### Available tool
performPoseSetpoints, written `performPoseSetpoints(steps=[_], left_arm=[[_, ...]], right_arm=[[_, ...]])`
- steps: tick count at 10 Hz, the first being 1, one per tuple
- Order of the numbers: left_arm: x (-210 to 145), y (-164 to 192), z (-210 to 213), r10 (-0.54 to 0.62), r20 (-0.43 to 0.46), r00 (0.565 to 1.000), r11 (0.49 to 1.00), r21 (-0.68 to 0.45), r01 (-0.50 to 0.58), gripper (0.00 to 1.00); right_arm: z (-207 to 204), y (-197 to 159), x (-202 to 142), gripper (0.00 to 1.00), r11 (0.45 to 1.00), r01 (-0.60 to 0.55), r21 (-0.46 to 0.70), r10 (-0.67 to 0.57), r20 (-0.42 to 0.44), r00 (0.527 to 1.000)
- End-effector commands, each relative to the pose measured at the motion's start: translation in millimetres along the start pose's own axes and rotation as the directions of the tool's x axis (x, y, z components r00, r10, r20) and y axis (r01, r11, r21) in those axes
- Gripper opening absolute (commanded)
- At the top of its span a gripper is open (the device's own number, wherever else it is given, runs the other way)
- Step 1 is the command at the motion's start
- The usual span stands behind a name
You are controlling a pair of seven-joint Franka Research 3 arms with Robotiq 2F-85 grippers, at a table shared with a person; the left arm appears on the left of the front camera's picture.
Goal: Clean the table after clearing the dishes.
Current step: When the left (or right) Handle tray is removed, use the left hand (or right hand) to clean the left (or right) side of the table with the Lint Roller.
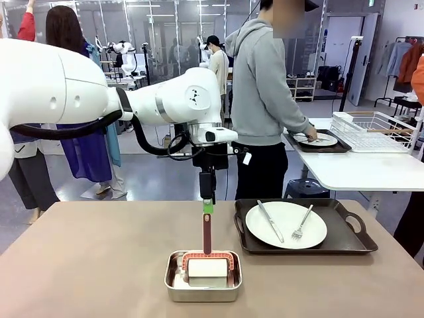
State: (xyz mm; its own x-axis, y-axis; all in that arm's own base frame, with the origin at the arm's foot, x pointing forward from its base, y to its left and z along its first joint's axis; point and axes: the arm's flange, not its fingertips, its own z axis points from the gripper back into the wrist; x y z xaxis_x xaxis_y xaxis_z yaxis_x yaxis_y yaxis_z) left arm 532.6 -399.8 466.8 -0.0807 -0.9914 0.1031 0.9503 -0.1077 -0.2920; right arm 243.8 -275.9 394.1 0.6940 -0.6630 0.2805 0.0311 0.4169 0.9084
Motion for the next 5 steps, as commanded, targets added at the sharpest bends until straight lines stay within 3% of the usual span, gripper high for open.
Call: performPoseSetpoints(steps=[1, 5], left_arm=[[5, 3, -7, 0.024, -0.050, 0.998, 0.999, -0.022, -0.026, 1.00], [5, 9, -42, 0.042, -0.080, 0.996, 0.997, -0.059, -0.047, 1.00]], right_arm=[[2, 2, -1, 1.00, 1.000, -0.006, 0.010, 0.005, 0.006, 1.000], [2, 2, -1, 1.00, 1.000, -0.006, 0.010, 0.005, 0.006, 1.000]])
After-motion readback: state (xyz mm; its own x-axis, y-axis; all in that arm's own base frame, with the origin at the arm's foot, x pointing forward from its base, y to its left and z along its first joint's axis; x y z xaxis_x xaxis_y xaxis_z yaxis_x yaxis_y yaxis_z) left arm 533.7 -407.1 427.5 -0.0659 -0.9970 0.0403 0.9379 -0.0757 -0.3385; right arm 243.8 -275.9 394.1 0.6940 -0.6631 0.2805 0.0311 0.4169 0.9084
